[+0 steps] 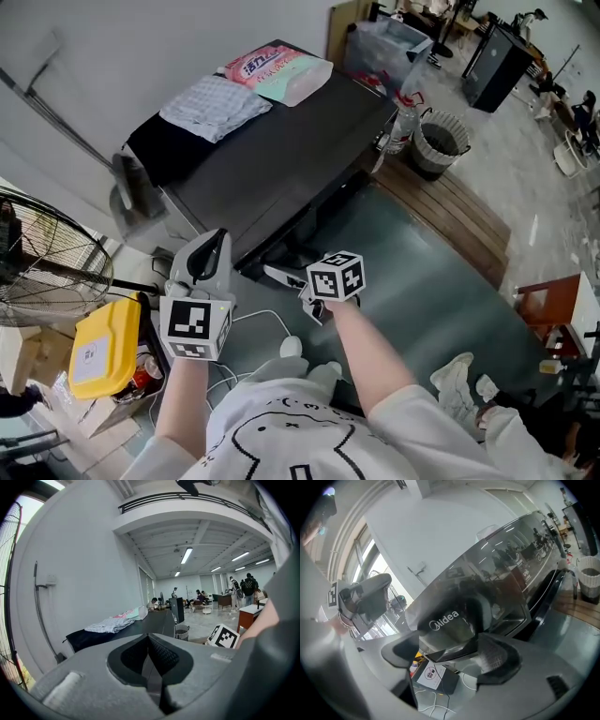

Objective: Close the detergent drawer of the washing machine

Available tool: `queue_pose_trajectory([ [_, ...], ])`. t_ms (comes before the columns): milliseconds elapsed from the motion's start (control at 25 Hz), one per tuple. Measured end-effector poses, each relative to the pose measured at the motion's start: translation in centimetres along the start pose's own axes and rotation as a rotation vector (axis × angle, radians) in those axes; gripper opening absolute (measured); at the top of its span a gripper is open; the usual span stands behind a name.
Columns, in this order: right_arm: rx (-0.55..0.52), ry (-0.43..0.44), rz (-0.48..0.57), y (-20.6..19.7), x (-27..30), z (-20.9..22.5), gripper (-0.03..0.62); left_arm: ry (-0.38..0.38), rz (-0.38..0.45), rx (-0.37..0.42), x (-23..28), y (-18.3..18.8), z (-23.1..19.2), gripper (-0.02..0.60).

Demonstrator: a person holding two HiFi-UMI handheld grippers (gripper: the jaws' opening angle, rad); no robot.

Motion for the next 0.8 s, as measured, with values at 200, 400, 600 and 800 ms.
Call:
queue_pose_trajectory([
  [200, -0.007, -0.004, 0.002, -0.1, 0.4, 0.0, 0.391, 0.012, -0.003, -0.006, 0.1, -0.5, -0.5, 0.014],
  [400, -0.015, -0.005, 0.006, -0.1, 0.9, 0.2, 0.394, 0.020, -0.005, -0.002, 0.4, -0.7, -1.1, 0.014],
  [600, -0.016, 0.004, -0.018, 0.3, 2.4, 0.5, 0.403, 0.029, -0.007, -0.005, 0.4, -1.2, -1.8, 0.014],
  [800, -0.008, -0.001, -0.020, 0.3, 2.3, 0.5, 0.402, 0.024, -0.009, -0.016, 0.5, -1.6, -1.8, 0.014],
])
Point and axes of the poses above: the fingertips, and each gripper's own axes: x forward along the fingers, z to its right, y out of its top, the point moved 10 cm from there along -x, backward along the fingers, and after that the axes turned 12 degrees about z, right-handed, at the moved point
